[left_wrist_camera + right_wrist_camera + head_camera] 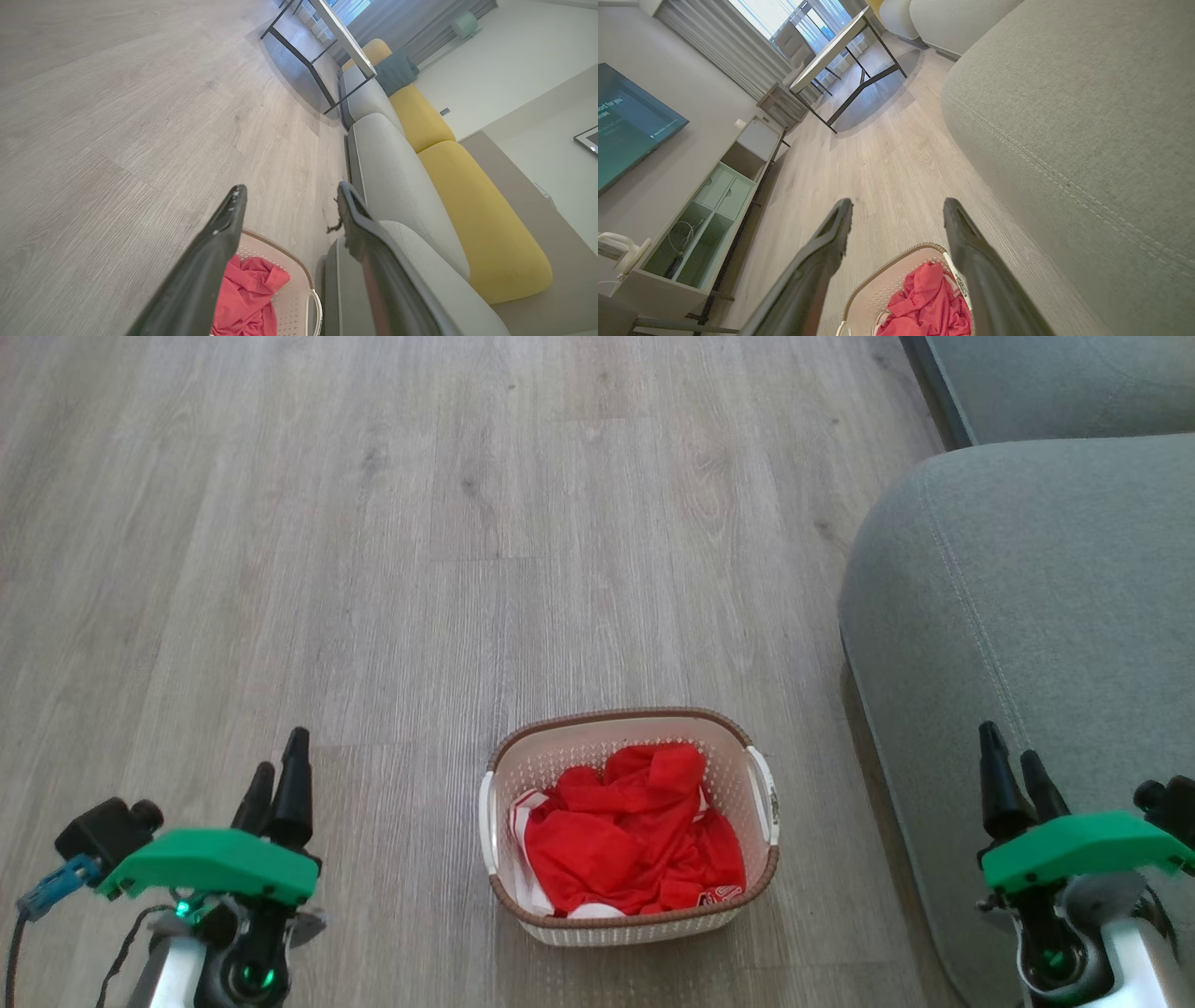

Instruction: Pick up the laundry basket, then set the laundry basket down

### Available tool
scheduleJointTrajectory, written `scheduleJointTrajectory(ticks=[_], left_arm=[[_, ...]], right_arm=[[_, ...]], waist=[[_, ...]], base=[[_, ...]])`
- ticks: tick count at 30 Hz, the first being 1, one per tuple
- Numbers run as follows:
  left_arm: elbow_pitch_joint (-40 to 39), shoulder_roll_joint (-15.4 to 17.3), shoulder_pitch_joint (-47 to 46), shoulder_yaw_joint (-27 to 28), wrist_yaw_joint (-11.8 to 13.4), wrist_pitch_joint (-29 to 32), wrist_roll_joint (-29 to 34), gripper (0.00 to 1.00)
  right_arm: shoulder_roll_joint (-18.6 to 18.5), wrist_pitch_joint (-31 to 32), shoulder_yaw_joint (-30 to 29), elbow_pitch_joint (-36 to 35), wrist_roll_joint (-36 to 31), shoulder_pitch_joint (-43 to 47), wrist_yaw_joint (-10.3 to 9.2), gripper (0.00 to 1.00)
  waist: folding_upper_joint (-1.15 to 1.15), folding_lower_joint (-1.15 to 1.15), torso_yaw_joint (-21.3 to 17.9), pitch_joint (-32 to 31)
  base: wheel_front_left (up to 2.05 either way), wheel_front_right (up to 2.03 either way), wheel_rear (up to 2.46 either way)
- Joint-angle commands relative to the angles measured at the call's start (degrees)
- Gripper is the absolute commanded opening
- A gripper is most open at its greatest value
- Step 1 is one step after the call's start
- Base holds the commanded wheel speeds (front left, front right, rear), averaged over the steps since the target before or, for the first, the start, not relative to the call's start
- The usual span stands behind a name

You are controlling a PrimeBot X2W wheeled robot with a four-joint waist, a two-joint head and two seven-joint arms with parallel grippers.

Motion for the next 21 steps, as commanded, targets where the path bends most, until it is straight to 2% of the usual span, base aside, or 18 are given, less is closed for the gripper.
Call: scheduleJointTrajectory(ticks=[1,21], left_arm=[[-1.6,1.9,-4.1,0.8,0.3,-0.8,1.5,1.00],[0.4,4.2,-6.1,-2.7,1.5,-4.3,11.3,1.00]], right_arm=[[-1.2,-0.9,0.8,-1.6,-2.1,-3.4,-0.04,1.00],[-1.8,-4.5,3.0,0.0,-13.8,-4.2,-0.05,1.00]], waist=[[0.00,0.00,0.0,-0.1],[0.00,0.00,0.5,-0.2]], base=[[0.00,0.00,0.00],[0.00,0.00,0.00]])
